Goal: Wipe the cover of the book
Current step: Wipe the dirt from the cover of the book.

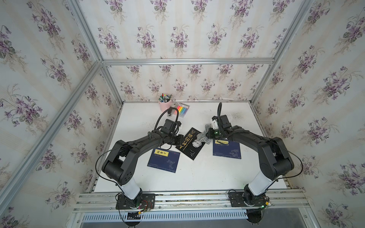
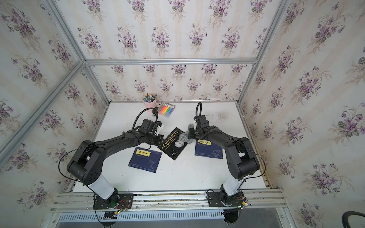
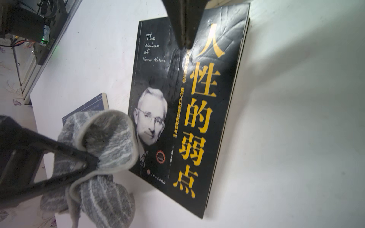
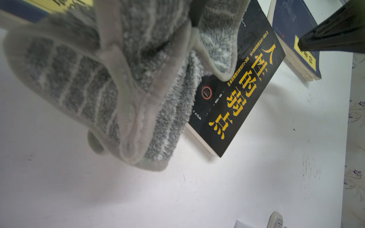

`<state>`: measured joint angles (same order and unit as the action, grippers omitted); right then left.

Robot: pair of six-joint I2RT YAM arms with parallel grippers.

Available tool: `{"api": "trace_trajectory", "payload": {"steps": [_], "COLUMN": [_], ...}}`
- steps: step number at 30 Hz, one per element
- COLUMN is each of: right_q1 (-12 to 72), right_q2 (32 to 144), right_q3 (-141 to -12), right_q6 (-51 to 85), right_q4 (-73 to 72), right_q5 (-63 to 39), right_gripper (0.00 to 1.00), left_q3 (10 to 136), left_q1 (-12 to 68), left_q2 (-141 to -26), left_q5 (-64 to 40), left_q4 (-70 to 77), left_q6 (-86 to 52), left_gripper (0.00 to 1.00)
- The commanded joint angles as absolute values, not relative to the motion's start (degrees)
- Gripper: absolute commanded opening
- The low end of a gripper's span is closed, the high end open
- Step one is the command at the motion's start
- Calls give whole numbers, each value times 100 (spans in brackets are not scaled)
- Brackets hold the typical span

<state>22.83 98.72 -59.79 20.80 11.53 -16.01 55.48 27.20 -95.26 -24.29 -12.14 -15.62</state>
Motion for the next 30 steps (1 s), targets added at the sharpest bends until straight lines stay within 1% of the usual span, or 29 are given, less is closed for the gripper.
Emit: {"api": "trace_trajectory", "payload": {"steps": [1,8,13,22,30], "right_q1": [2377,2469,2503,2514,2933], "right_q2": [10102,10786,11119,11545,11750], "right_q3": [-6216,-6747,-6990,-7397,-7379], "right_q6": [2039,2081,2043,1980,1931], "right_q4": [969,895,915,1025,1077], "right_q5": [-1697,-1841,-1855,-1858,-1819], "right_gripper": [0,0,0,0,0], "left_q3": [5253,4746,4867,4927,5149], "left_q1": [2718,2720,2717,2724,2715], "left_q2": [-9362,-9284,-9572,-9807,-10076], "left_q5": [-2260,-2084,-1697,-1551,-1584], "left_q4": [-1129,-944,-1084,-1147,-1176], "left_q6": [-1682,-1835,-1914,-1895,-1848], "left_gripper": [2,1,0,0,0]}}
